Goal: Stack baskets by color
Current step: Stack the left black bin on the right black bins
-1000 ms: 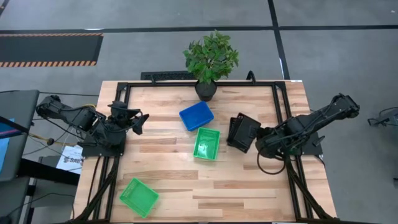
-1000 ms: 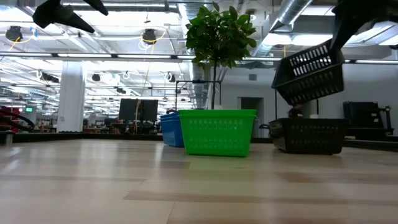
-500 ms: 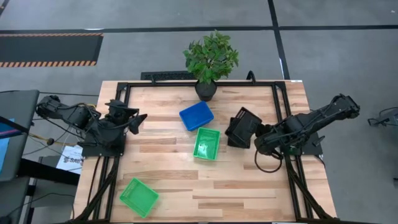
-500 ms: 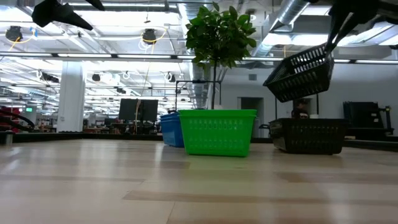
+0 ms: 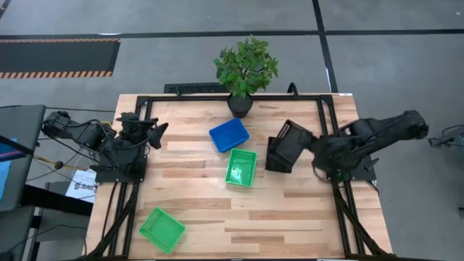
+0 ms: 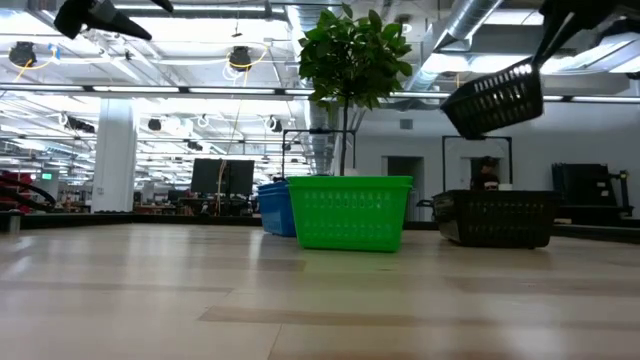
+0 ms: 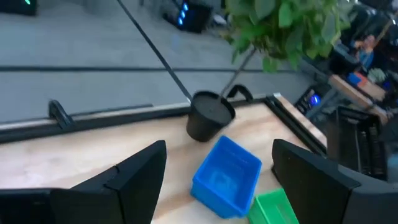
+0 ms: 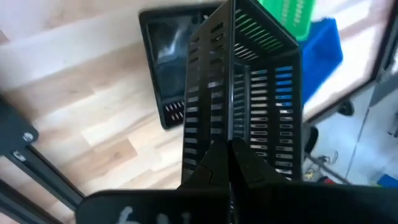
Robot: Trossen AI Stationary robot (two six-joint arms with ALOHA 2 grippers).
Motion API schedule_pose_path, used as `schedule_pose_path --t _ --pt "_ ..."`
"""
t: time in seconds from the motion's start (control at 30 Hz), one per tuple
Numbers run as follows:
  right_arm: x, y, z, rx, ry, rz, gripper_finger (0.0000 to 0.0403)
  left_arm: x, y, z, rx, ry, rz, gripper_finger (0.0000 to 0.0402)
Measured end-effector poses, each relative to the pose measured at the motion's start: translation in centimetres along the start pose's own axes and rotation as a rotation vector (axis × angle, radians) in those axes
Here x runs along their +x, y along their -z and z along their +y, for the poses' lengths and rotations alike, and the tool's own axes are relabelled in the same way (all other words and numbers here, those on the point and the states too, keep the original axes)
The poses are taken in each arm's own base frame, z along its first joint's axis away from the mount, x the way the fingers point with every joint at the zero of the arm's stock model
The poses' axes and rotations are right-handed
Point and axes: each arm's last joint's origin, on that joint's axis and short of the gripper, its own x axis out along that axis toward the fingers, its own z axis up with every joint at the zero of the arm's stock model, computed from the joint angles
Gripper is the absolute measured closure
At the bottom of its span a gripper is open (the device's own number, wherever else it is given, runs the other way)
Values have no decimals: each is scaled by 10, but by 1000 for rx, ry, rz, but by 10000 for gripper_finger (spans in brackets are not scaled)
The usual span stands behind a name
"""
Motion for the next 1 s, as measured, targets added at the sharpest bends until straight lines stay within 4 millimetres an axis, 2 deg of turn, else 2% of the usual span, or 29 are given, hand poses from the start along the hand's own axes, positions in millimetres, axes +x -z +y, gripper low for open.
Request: schedule_pose_path --t 0.17,0.27,0.47,0.7,0.83,1.0 --pt "-7 18 4 39 35 9 403 0 -1 0 -46 -7 -19 120" --pt "0 23 9 59 28 27 403 0 0 0 -76 -6 -16 120" --pt "22 22 28 -40 29 22 403 0 0 0 -108 -7 -19 120" --pt "17 21 23 14 187 -75 403 0 -1 1 -120 -15 -40 120" --pt "20 20 23 28 153 -130 403 0 -1 1 -116 -21 -54 120" --pt "35 19 31 -47 96 -113 403 0 -1 1 -113 -23 -57 120"
